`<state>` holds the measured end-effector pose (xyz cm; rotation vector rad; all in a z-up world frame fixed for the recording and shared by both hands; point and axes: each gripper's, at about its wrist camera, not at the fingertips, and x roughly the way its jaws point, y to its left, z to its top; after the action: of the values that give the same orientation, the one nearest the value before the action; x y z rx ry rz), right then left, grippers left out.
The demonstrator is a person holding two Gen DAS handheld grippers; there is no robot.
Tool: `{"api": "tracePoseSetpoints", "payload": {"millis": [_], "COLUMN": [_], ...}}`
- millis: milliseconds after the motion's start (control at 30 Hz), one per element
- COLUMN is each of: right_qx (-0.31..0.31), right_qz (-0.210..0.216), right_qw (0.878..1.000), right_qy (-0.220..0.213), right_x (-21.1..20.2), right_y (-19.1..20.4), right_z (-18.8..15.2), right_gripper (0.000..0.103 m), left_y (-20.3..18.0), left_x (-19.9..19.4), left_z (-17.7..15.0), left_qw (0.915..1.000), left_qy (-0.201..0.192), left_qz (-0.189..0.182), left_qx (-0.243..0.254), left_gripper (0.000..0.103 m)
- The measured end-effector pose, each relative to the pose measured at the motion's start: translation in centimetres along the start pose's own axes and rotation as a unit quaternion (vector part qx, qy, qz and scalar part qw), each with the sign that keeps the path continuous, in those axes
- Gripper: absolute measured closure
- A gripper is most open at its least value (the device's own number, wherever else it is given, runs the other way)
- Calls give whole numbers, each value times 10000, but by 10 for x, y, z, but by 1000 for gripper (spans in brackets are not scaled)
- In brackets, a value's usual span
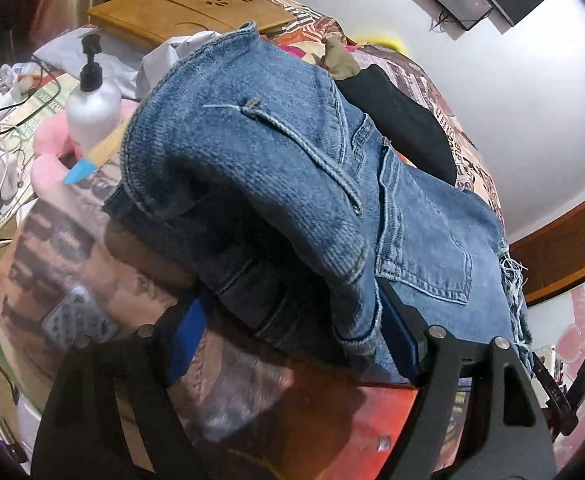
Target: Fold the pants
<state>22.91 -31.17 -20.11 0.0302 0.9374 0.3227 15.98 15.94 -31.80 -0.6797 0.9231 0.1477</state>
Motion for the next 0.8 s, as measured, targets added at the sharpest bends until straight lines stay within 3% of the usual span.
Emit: {"api": "tracePoseSetpoints", "payload": {"millis": [100, 167, 300, 500, 567, 700, 800], "right_qx": [19, 24, 21, -10, -28, -13, -11], "right_qz": [5, 7, 4, -7, -5, 24, 14], "right_qw": [10000, 10000, 10000, 10000, 10000, 10000, 10000], "right_qy": [-1, -1, -9, -8, -10, -4, -10], "right_x": [1, 1, 1, 3, 3, 4, 4], "right_y": [0, 0, 0, 1, 1, 0, 0], "right_z": [0, 0, 0, 1, 1, 2, 2], "right_gripper": [57, 57, 56, 56, 56, 55, 55], "left_y": [-1, -3, -7, 2, -4, -25, -56], "left_x": [2, 4, 4, 17, 22, 21, 9], "left_z": [2, -2, -8, 14, 17, 18, 13], "left_qw": [9998, 9976, 9982, 9979, 9991, 9995, 9897], "left_qy": [129, 375, 359, 236, 234, 56, -346], "left_qz": [-131, -556, -477, -491, -244, 219, 860], "left_qx": [-66, -155, -16, -356, -246, 239, 1091], "left_gripper": [25, 28, 28, 47, 62, 75, 82]}}
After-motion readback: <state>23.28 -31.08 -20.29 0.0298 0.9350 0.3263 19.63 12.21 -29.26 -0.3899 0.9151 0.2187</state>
